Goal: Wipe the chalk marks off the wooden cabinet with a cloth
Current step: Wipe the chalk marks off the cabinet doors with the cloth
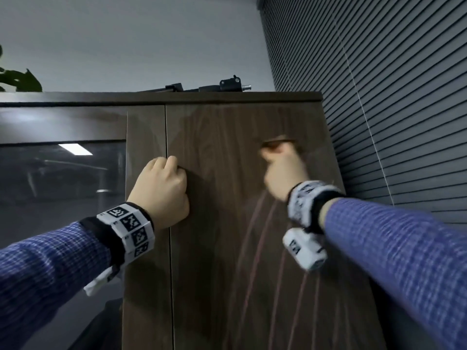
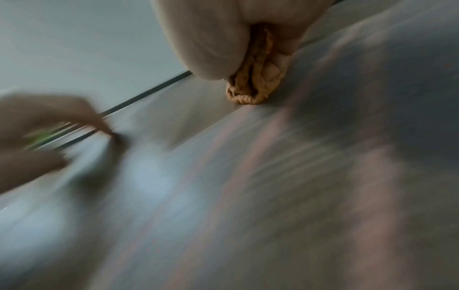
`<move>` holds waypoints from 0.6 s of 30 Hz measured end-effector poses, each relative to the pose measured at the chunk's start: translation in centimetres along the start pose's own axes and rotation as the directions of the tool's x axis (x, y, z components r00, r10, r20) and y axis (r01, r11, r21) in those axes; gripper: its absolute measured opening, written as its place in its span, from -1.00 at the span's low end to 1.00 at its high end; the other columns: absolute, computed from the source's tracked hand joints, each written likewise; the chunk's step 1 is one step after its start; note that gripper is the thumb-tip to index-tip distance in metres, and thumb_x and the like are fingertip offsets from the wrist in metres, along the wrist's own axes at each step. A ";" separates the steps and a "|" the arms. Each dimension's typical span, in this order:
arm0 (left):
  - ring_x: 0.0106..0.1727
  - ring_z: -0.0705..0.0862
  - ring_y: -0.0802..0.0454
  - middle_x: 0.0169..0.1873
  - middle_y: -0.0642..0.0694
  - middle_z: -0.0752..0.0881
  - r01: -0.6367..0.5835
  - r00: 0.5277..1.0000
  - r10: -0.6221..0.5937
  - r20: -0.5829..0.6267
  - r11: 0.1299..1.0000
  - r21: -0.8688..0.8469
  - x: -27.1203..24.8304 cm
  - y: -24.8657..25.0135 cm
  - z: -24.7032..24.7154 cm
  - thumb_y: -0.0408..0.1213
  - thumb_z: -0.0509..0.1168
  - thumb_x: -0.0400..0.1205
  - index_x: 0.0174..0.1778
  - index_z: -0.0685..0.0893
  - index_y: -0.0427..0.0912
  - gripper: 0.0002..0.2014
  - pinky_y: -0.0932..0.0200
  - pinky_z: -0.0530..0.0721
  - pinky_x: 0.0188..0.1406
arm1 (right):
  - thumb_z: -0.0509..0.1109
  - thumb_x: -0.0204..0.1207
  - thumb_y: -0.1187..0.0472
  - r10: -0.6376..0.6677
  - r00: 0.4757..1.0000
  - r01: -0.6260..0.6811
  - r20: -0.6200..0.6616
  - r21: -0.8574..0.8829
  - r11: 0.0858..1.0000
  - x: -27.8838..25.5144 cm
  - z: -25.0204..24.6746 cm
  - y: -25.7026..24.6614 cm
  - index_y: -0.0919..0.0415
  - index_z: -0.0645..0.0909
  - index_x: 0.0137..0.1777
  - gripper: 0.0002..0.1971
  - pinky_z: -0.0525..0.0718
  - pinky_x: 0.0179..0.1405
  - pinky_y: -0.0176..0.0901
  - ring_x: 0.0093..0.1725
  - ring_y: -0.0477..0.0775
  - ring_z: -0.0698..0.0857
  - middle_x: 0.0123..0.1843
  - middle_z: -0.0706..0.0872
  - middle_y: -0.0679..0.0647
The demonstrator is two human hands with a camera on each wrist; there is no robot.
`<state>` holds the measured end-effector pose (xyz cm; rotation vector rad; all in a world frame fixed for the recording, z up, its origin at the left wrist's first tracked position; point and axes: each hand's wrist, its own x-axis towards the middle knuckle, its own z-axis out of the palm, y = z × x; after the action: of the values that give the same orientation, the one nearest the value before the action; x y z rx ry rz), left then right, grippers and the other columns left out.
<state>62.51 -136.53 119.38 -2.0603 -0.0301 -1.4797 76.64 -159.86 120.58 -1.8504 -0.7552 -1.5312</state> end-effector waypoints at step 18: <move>-0.16 0.62 -0.37 -0.21 -0.32 0.62 -0.036 0.999 0.036 0.004 0.998 0.049 -0.7 -0.3 0.0 -0.41 0.43 0.19 -0.26 0.70 -0.41 -0.76 -0.19 0.65 0.10 | 0.24 0.56 0.34 -0.277 0.931 0.239 0.237 0.179 0.954 -12.4 6.0 -11.6 0.06 0.54 0.37 -0.61 0.63 0.22 0.16 0.28 0.28 0.49 0.33 0.40 0.13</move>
<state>62.15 -136.04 118.89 -2.0144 -0.0302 -1.4401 69.67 -148.31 108.68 -1.9200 -1.2454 -1.3555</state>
